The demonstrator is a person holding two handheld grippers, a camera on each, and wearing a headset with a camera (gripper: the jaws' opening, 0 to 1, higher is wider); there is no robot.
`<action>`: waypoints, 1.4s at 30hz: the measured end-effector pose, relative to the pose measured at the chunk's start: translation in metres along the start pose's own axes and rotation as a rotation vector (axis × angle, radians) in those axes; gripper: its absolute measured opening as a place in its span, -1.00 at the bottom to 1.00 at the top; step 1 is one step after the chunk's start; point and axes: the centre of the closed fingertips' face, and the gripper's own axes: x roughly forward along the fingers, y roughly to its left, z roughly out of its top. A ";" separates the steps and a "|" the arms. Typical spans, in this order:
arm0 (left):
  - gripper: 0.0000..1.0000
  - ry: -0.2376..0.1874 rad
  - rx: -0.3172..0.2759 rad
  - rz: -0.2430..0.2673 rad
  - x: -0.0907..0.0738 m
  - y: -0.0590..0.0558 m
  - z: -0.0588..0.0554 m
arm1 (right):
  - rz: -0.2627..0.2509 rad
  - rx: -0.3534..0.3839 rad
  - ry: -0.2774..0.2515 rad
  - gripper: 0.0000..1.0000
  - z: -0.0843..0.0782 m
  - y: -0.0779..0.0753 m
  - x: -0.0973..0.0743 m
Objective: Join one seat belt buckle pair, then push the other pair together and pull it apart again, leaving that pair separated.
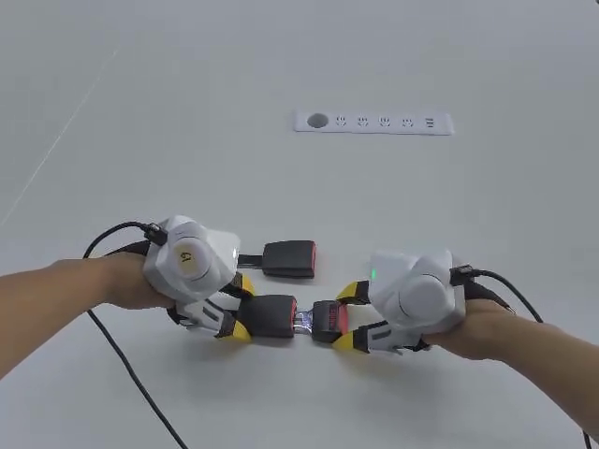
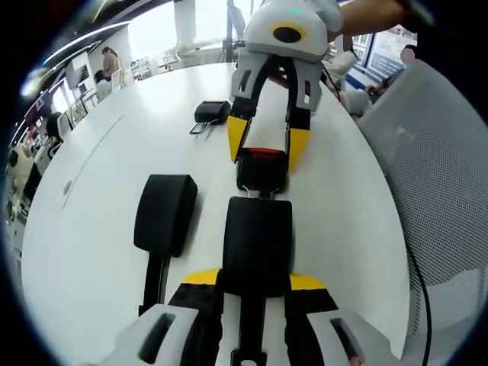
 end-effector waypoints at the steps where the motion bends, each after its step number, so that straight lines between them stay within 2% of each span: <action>1: -0.39 0.000 0.000 0.000 0.000 0.000 0.000 | 0.000 0.000 0.002 -0.41 0.000 0.000 0.000; 24: -0.39 -0.006 -0.003 -0.002 -0.001 0.000 0.002 | -0.002 0.023 0.002 -0.41 0.009 0.001 0.005; 42: -0.40 -0.019 -0.025 0.003 -0.001 0.000 0.001 | -0.006 0.036 0.029 -0.42 0.014 0.001 0.011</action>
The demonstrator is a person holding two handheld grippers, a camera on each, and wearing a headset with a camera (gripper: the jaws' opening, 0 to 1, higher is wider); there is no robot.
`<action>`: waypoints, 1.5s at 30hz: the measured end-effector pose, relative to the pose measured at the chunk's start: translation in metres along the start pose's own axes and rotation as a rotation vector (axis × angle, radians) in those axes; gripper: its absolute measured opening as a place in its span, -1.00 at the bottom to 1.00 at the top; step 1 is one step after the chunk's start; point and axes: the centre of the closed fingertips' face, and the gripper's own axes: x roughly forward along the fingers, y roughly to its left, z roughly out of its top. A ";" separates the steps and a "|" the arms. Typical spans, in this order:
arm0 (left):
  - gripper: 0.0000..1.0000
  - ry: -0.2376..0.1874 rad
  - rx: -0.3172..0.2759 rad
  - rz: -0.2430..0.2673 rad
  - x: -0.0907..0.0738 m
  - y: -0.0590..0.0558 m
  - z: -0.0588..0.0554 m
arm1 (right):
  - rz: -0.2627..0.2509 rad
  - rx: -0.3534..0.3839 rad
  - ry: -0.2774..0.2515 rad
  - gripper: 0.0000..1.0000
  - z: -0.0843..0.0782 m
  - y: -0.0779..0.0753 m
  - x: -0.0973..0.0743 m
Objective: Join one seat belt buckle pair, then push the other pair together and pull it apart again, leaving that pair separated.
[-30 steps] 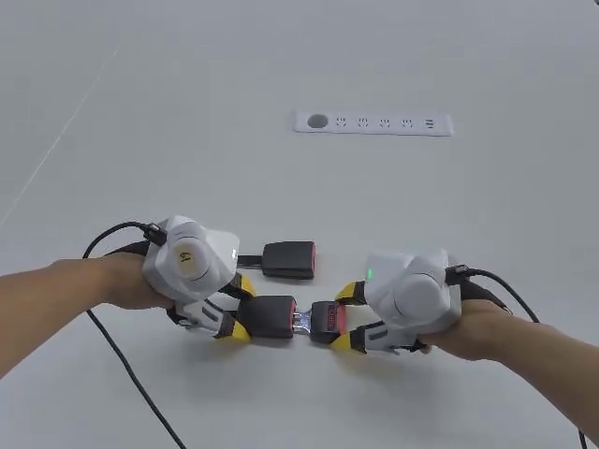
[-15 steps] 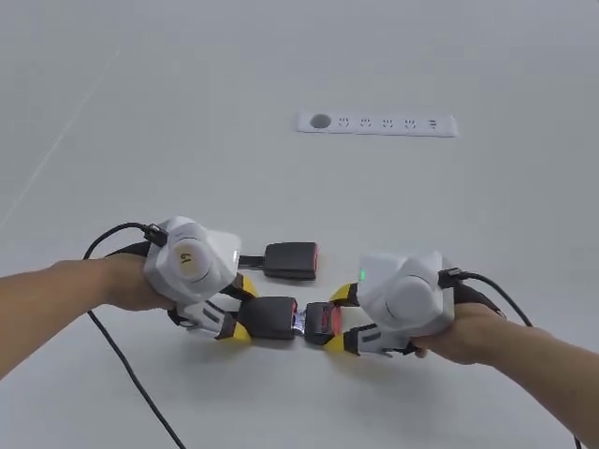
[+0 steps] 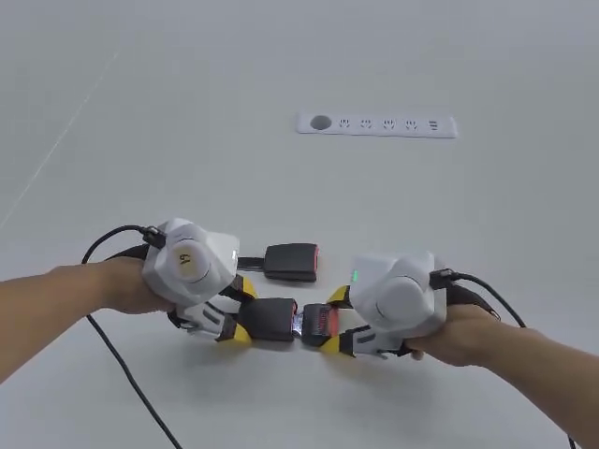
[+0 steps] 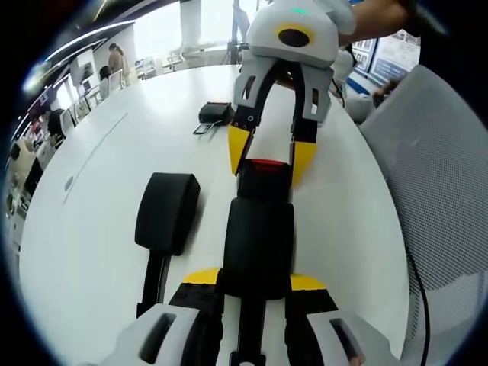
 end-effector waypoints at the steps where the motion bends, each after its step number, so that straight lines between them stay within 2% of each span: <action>1: -0.40 0.002 0.001 0.000 0.000 0.000 0.000 | 0.000 0.002 0.002 -0.42 0.000 0.000 0.000; 8: -0.40 0.009 0.004 -0.001 0.000 -0.001 0.000 | -0.003 0.006 0.025 -0.43 0.000 0.002 0.002; 16: -0.41 0.014 0.019 -0.003 0.001 -0.002 0.001 | -0.023 0.021 0.026 -0.44 0.001 0.001 0.003; 25: -0.41 0.015 0.024 -0.002 0.001 -0.002 0.002 | -0.021 0.009 0.031 -0.44 0.002 0.001 0.003; 31: -0.41 0.022 0.038 -0.012 0.002 -0.002 0.002 | -0.010 -0.027 0.053 -0.44 0.002 0.001 0.004; 45: -0.42 0.028 0.037 -0.012 0.002 -0.001 0.003 | -0.028 -0.014 0.076 -0.46 0.003 0.001 0.003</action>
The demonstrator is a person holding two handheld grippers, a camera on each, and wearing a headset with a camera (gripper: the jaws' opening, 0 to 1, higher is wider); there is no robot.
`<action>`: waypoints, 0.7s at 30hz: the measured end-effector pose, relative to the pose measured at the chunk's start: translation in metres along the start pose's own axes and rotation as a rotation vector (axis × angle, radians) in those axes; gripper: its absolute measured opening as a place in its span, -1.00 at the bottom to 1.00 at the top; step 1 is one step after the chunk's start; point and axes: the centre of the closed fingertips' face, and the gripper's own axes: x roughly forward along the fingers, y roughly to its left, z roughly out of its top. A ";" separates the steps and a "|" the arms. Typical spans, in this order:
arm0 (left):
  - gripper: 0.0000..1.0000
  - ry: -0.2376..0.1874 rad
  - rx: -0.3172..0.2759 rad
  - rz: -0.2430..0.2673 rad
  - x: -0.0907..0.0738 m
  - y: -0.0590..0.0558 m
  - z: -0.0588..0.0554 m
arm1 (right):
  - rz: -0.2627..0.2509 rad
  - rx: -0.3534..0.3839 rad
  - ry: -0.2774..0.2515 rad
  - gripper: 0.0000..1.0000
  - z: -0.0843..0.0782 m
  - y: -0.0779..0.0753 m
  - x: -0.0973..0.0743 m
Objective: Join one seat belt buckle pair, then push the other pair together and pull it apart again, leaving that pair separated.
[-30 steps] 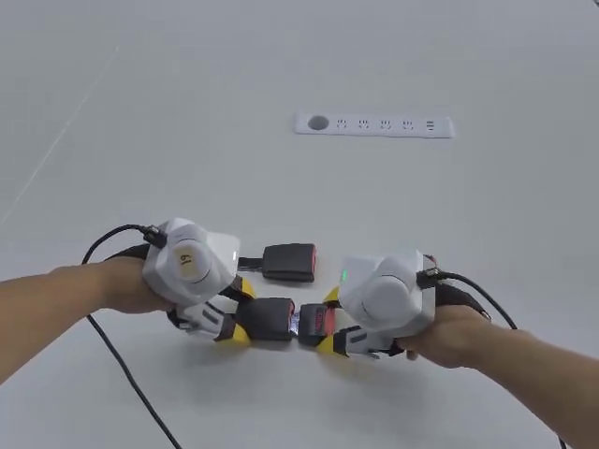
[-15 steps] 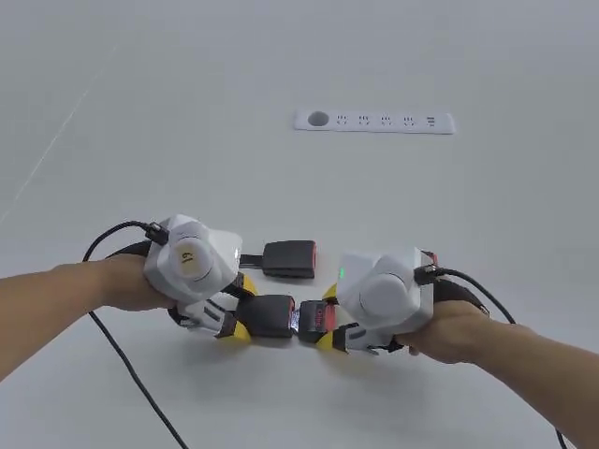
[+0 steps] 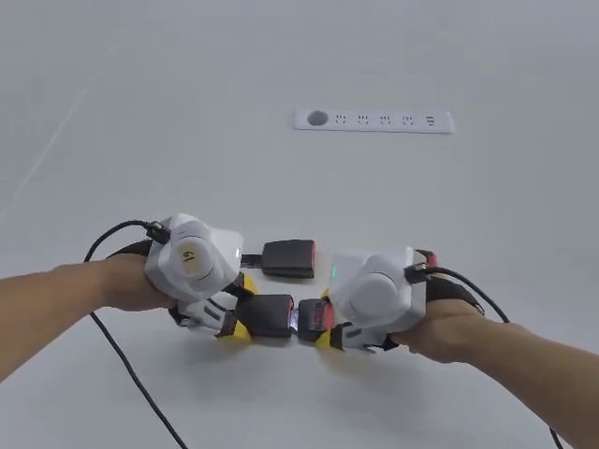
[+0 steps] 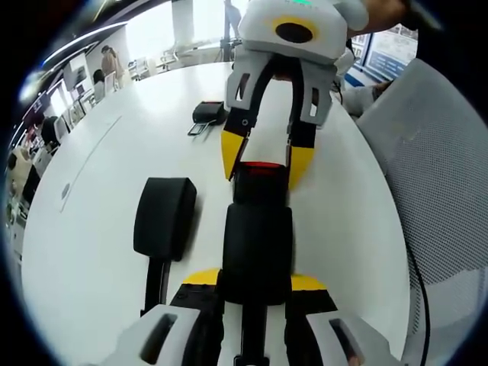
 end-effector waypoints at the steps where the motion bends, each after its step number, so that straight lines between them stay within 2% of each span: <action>1: -0.42 0.003 0.004 -0.001 0.000 0.000 0.000 | 0.000 0.002 -0.001 -0.47 0.000 0.000 0.000; 9: -0.42 0.012 0.006 -0.002 0.001 0.002 -0.001 | 0.001 0.006 -0.010 -0.46 0.002 0.000 0.000; 21: -0.40 0.017 0.007 -0.004 0.000 0.000 0.000 | 0.005 -0.002 0.008 -0.44 0.000 0.000 -0.002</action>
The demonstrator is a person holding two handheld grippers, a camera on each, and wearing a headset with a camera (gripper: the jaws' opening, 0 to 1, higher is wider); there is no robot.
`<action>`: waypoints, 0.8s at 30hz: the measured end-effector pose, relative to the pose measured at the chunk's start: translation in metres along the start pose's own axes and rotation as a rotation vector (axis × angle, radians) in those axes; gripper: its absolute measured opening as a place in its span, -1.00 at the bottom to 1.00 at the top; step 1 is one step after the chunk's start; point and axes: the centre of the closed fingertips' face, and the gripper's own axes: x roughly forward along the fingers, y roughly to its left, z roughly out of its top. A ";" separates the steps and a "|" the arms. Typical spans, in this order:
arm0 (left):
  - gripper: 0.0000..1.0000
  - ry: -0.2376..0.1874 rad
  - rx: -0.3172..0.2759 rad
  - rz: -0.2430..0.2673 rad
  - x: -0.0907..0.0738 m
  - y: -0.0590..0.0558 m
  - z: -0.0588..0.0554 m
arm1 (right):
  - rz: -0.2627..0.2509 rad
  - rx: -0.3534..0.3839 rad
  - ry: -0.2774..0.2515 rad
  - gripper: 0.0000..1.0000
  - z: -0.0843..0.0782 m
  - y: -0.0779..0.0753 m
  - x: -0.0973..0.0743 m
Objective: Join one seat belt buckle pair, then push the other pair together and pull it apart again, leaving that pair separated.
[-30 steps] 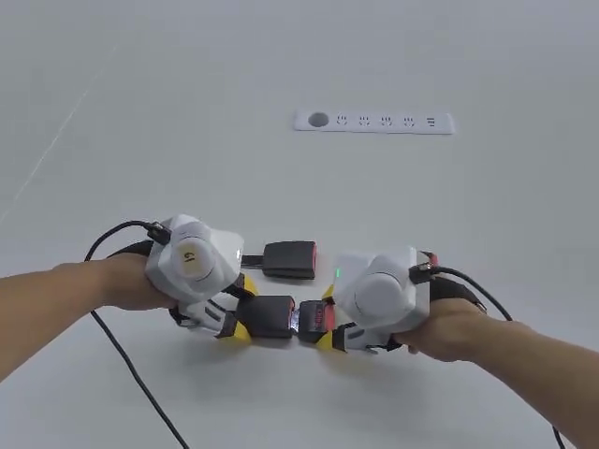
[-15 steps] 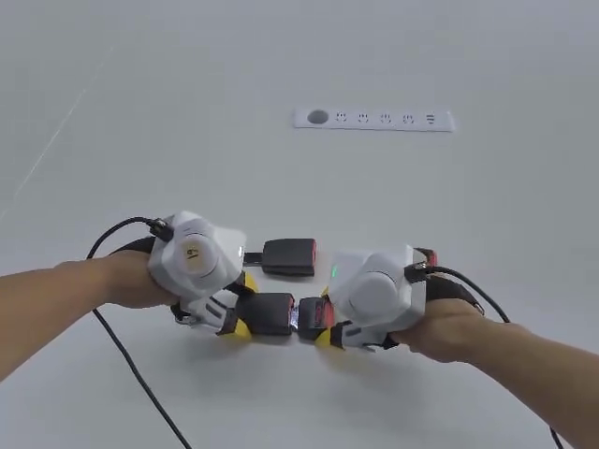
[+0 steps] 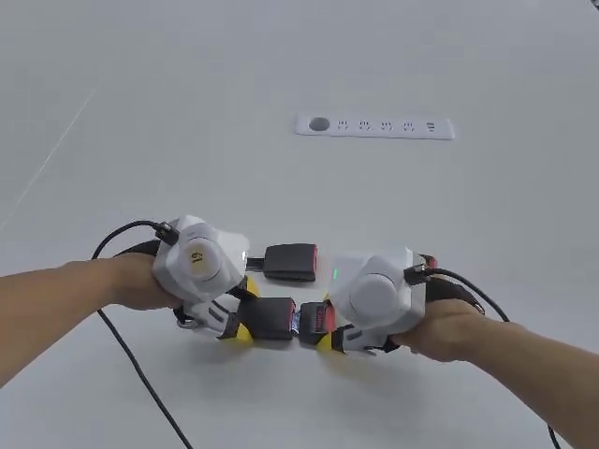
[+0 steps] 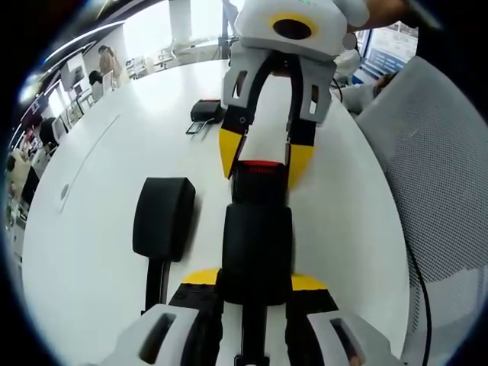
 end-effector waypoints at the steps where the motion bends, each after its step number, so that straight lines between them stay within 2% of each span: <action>1: -0.40 0.001 -0.001 0.000 0.000 0.000 0.000 | 0.000 0.000 -0.001 -0.44 0.000 0.000 0.000; 7: -0.39 0.038 0.008 -0.004 0.001 -0.001 0.001 | -0.001 -0.003 0.005 -0.43 -0.002 -0.001 -0.002; 16: -0.38 0.031 0.003 -0.004 0.000 -0.003 0.001 | -0.002 -0.015 0.036 -0.43 -0.014 -0.004 -0.009; 24: -0.38 0.045 0.004 -0.005 0.000 -0.003 0.001 | 0.002 -0.017 0.030 -0.42 -0.017 -0.006 -0.008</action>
